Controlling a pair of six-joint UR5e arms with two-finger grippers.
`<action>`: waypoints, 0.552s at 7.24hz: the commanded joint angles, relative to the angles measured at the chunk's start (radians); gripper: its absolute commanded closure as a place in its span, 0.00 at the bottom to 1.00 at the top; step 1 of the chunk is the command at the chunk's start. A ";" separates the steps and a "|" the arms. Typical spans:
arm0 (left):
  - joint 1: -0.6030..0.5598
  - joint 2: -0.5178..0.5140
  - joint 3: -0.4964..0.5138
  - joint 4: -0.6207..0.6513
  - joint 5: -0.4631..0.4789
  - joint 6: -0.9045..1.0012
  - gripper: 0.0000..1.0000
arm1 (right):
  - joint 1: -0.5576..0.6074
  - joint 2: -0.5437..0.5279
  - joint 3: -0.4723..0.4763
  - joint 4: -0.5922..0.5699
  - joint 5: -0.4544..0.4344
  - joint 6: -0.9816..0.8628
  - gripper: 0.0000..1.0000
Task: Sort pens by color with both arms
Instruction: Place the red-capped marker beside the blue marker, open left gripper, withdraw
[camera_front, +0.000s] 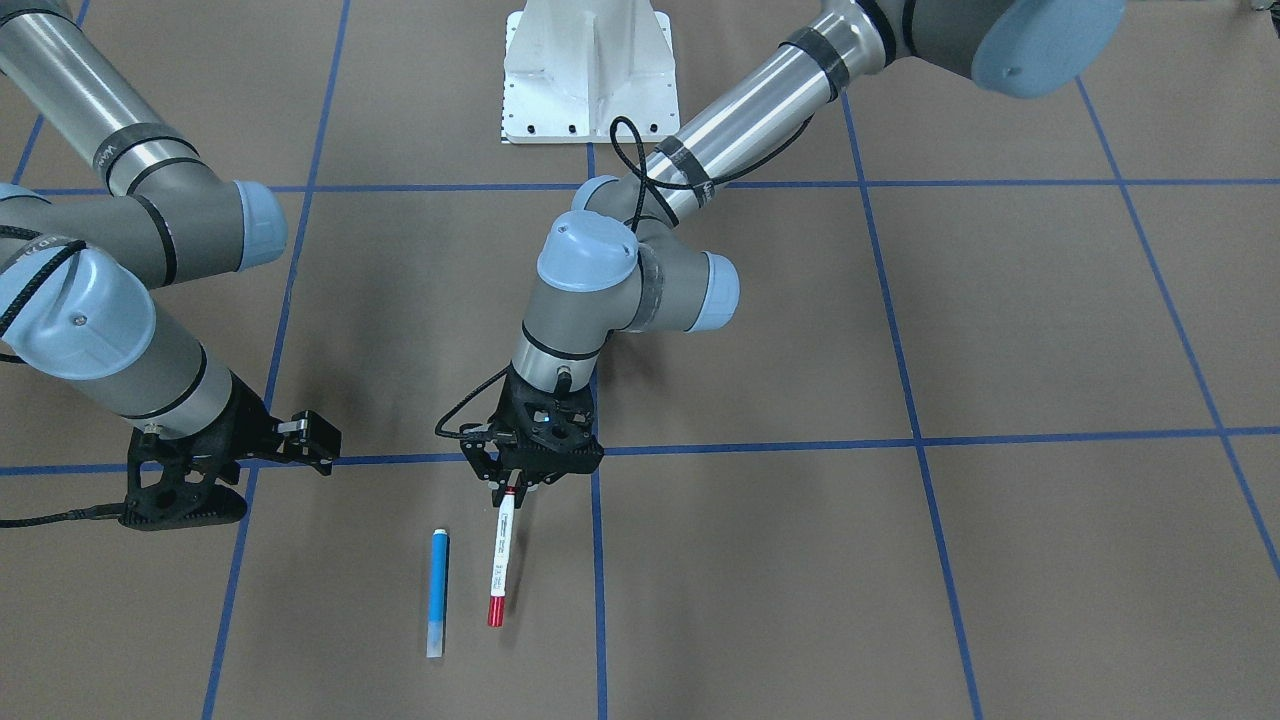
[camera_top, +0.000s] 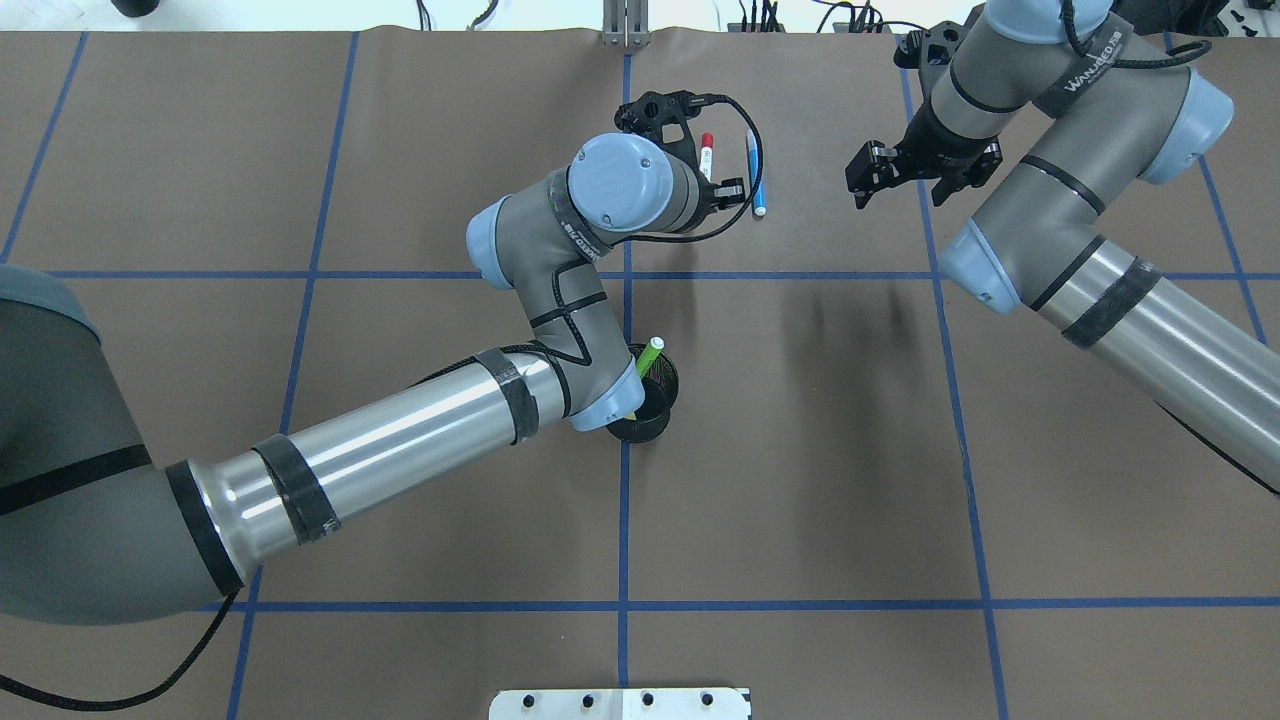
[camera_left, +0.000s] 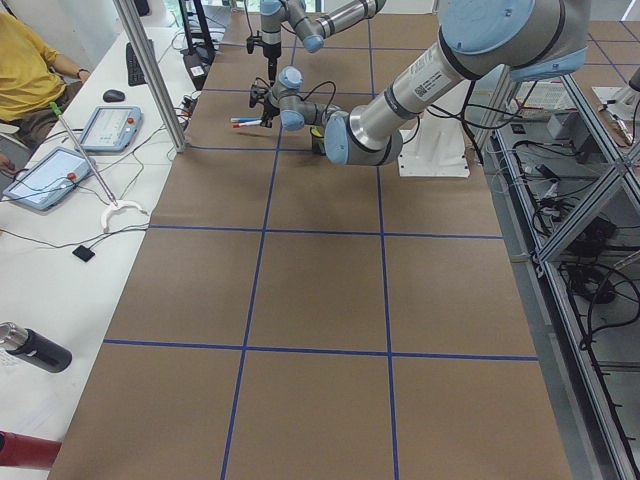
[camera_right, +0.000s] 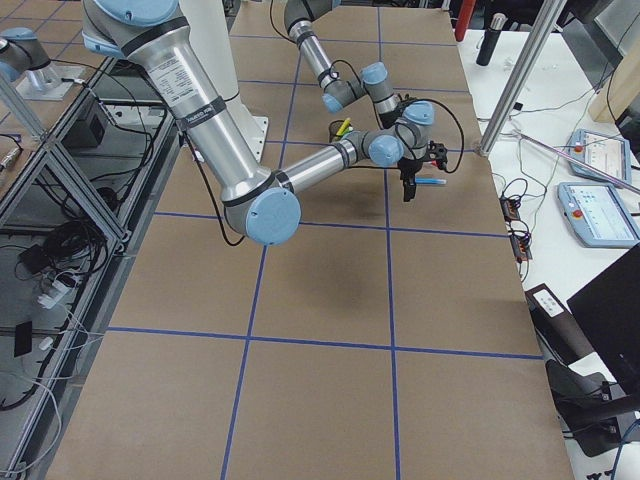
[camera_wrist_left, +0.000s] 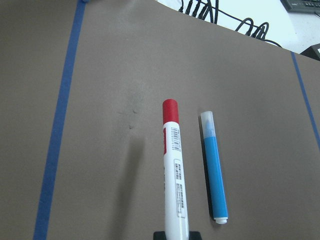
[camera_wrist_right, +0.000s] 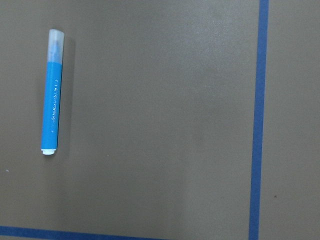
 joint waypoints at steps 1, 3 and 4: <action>0.020 -0.028 0.040 -0.010 0.069 -0.003 0.89 | -0.002 0.001 -0.001 0.002 0.000 0.000 0.01; 0.020 -0.034 0.057 -0.014 0.097 -0.003 0.84 | -0.003 0.001 -0.004 0.002 0.000 0.000 0.01; 0.020 -0.036 0.057 -0.014 0.099 -0.003 0.66 | -0.003 0.003 -0.004 0.002 0.000 0.000 0.01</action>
